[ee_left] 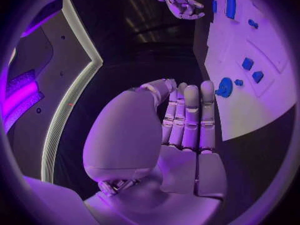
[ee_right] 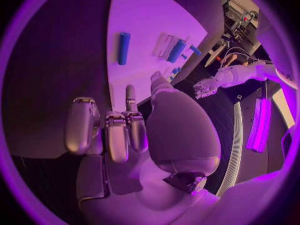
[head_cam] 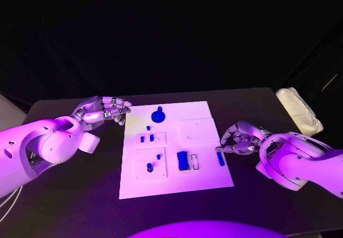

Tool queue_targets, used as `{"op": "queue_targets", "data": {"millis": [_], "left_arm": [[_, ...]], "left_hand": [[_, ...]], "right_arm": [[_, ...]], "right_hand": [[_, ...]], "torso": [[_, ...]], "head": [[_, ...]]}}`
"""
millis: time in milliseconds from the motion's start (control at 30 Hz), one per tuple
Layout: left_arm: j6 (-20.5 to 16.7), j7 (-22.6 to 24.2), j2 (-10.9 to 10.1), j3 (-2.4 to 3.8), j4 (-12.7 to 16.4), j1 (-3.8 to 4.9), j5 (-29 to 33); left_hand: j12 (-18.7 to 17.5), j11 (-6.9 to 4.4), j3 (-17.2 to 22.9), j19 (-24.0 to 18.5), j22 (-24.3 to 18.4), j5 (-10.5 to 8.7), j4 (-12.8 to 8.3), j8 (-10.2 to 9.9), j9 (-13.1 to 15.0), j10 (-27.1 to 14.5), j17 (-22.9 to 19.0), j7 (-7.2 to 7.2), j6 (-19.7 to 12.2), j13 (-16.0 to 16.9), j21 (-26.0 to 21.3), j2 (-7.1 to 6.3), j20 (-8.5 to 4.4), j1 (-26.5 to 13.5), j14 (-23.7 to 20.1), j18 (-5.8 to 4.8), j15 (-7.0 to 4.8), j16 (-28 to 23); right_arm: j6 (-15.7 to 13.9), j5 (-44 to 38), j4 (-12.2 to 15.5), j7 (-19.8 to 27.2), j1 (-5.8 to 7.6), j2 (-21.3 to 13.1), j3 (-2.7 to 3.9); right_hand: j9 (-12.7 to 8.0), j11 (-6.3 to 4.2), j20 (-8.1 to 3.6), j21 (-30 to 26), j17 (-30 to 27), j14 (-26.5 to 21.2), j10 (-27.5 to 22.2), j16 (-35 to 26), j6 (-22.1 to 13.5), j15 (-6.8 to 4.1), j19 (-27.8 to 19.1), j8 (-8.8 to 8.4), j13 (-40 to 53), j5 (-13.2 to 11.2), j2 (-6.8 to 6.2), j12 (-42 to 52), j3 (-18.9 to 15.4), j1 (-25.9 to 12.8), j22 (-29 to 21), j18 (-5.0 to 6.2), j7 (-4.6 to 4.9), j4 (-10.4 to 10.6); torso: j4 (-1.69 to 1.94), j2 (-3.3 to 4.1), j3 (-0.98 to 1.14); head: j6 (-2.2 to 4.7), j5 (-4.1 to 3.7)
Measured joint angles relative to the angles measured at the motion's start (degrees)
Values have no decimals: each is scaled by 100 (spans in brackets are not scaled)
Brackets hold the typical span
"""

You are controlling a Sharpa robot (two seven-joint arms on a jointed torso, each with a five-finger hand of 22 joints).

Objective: Assemble the parts on the task board

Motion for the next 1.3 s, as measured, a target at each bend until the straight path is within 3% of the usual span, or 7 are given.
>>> {"op": "queue_targets", "data": {"millis": [200, 733, 967, 1100, 1233, 1267, 1300], "left_arm": [[1, 1, 15, -1, -1, -1, 0], [6, 3, 5, -3, 3, -3, 0], [9, 3, -1, -3, 5, -3, 0], [13, 3, -4, -3, 8, -3, 0], [15, 2, -16, -4, 10, -4, 0], [15, 2, -18, -4, 10, -4, 0], [15, 2, -20, -4, 10, -4, 0]], "left_hand": [[0, 0, 0, 0, 1, 0, 0, 0, 0, 0, 0, 0, 0, 0, 0, 0, 0, 0, 0, 0, 0, 0], [0, 0, 0, 0, 0, 0, 0, 0, -1, 0, 4, 0, 0, 0, 0, 0, 0, 0, 0, 0, 0, 0], [0, 0, 0, 0, -1, 0, 0, 0, -2, 0, 4, 0, 0, 1, 0, 0, 0, 0, 0, 0, 0, 0], [0, 0, 0, 0, -1, 0, 0, 0, -2, 0, 4, 0, 0, 1, 0, 0, 0, 0, 0, 0, 0, 0], [0, 0, 0, 0, -1, 0, 0, 0, -2, 0, 3, 0, 0, 1, 0, 0, 0, 0, 0, 0, 0, 0], [0, 0, 0, 0, -1, 0, 0, 0, -2, 0, 3, 0, 0, 0, 0, 0, 0, 0, 0, 0, 0, 0], [0, 0, 0, 0, -2, 0, 0, 0, -2, 0, 3, 0, 0, 1, 0, 0, 0, 0, 0, 0, 0, 0]], "right_arm": [[71, -336, -14, -137, -41, -50, -5], [409, -756, -172, -471, -318, 206, -27], [474, -866, -248, -549, -392, 362, -25], [477, -948, -299, -577, -414, 457, -7], [488, -1060, -337, -606, -438, 506, 11], [493, -1085, -343, -612, -442, 516, 13], [498, -1111, -351, -619, -447, 527, 15]], "right_hand": [[33, 0, 0, 34, 0, 0, 0, 0, 119, 0, 0, 37, 0, 0, 26, 0, -75, -22, 0, 0, -41, -1], [41, -1, 0, 69, 0, 0, 0, 0, 169, 0, 0, 57, -1, 0, 61, 47, -116, 17, -1, 0, -51, 7], [67, -44, 0, 101, 0, 0, 0, 0, 184, -1, 0, 78, -2, 0, 192, 47, -113, 147, -2, 0, -65, 4], [72, -44, 0, 101, 0, 0, 0, 0, 212, -1, 0, 94, -2, 0, 268, 47, 111, 413, -2, 0, -62, -43], [76, -44, -1, 101, 0, -14, 0, 0, 262, -15, 0, 78, -2, 0, 184, 47, 410, 634, -2, 0, -61, -55], [292, -44, -1, 101, 0, -21, 0, 0, 264, -22, 0, 78, -2, 0, 155, 47, 466, 664, -2, 0, -62, -64], [292, -44, -1, 101, 0, -22, 0, 0, 264, -22, 0, 78, -2, -1, 136, 47, 498, 685, -3, 0, -62, -65]], "torso": [[6, 2, 10], [15, 3, 6], [11, 4, 7], [13, 5, 12], [14, 6, 13], [14, 6, 13], [13, 6, 13]], "head": [[-2, -29], [-33, -23], [-40, -20], [-42, -9], [-61, -3], [-64, -3], [-67, -3]]}}
